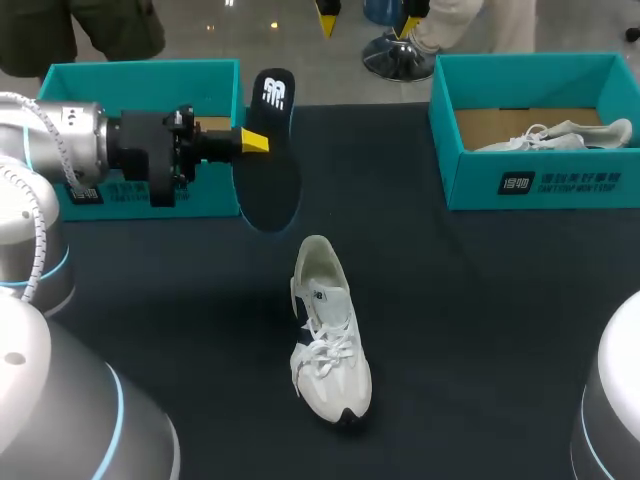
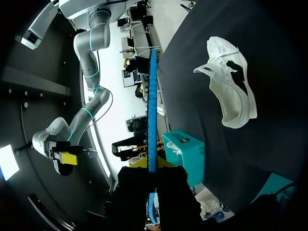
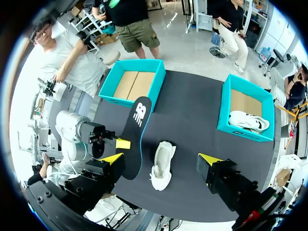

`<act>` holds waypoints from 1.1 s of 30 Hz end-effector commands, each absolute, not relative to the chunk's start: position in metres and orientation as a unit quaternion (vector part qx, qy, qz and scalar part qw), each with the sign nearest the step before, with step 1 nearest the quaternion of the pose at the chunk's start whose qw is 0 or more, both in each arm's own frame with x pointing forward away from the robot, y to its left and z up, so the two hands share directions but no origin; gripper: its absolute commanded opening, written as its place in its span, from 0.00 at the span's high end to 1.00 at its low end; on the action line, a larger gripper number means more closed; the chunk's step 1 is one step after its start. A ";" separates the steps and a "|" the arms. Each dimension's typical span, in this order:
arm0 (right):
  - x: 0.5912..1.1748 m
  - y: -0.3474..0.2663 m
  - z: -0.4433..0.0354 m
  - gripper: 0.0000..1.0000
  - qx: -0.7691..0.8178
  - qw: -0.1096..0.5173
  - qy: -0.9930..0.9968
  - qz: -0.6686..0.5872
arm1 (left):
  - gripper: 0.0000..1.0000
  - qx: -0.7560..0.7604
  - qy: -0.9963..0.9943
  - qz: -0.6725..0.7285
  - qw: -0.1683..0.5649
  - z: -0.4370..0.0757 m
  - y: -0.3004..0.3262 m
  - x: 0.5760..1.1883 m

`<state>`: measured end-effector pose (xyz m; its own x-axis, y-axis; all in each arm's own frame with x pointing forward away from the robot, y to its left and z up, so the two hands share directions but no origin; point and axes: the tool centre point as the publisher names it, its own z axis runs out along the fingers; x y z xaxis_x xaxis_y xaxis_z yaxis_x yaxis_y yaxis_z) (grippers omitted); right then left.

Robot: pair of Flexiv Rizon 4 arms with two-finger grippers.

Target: Take the shoe out of the shoebox, open the shoe tongue, remove and reinsert the insole, then place the shoe into the shoebox

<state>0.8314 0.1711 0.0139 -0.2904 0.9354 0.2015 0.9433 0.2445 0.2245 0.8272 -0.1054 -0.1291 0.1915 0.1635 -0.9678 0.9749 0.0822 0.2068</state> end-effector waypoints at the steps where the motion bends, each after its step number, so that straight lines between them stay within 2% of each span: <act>1: 0.832 0.171 0.014 0.00 -0.596 0.013 -0.789 -0.151 | 1.00 0.560 0.508 -0.381 0.532 -0.130 -0.105 0.828; 16: 0.832 0.171 0.014 0.00 -0.596 0.013 -0.789 -0.151 | 1.00 0.560 0.508 -0.381 0.532 -0.130 -0.105 0.828; 23: 0.827 0.174 0.004 0.00 -0.557 0.125 -0.759 -0.314 | 1.00 0.560 0.508 -0.381 0.532 -0.130 -0.105 0.828; 33: 0.815 0.179 -0.004 0.00 -0.532 0.229 -0.702 -0.414 | 1.00 0.560 0.508 -0.381 0.532 -0.130 -0.105 0.828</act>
<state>0.8218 0.1882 0.0081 -0.3156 0.8062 0.5004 0.9385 0.1873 0.2901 0.8271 -0.1041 -0.1286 0.1917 0.1639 -0.9677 0.9751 0.0807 0.2068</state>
